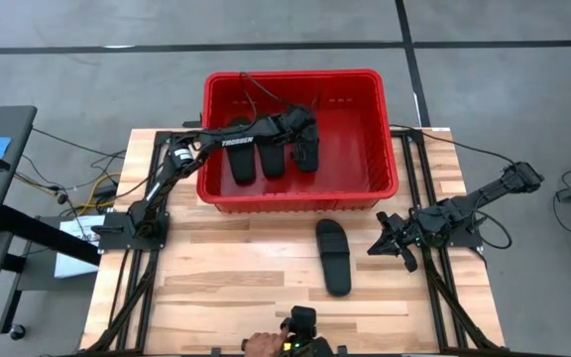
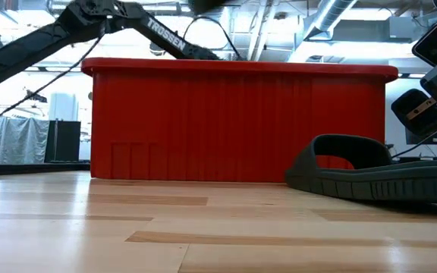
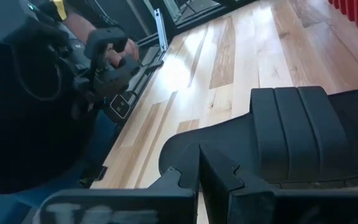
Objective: Pick and place slides into bin
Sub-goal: Put the black slipper into the red bin
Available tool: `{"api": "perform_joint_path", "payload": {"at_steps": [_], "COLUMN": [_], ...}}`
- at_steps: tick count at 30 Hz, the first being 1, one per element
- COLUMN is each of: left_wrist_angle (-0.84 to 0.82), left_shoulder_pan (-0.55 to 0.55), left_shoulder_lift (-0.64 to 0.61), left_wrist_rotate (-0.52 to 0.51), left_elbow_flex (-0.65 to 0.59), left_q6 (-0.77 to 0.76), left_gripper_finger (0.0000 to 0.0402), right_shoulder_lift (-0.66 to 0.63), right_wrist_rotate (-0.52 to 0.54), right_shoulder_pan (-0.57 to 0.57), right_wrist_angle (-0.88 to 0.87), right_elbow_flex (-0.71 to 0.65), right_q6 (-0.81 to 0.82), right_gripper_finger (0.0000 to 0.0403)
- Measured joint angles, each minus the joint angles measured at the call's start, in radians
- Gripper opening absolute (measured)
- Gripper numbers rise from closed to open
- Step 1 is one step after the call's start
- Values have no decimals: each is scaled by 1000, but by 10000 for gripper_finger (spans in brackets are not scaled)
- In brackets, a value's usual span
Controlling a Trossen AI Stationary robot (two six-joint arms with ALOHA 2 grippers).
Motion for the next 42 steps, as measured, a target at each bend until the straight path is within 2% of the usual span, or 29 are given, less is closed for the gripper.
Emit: {"api": "perform_joint_path", "payload": {"at_steps": [10, 18, 30, 35, 42], "left_wrist_angle": [14, 20, 25, 21, 14], "left_shoulder_pan": [0, 1, 1, 1, -7], "left_shoulder_lift": [-2, -1, -1, -1, -1], "left_wrist_rotate": [2, 19, -12, -41, -67], "left_elbow_flex": [-1, -1, -1, -1, -1], "left_q6": [-13, -99, -110, -110, -78], "left_gripper_finger": [6, 51, 159, 178, 181], "right_shoulder_lift": [0, 0, 0, 0, 0], "right_wrist_rotate": [0, 0, 0, 0, 0], "right_shoulder_pan": [0, 0, 0, 0, 0], "right_wrist_angle": [0, 0, 0, 0, 0], "right_elbow_flex": [0, 0, 0, 0, 0], "right_q6": [0, 0, 0, 0, 0], "right_gripper_finger": [0, 0, 0, 0, 0]}}
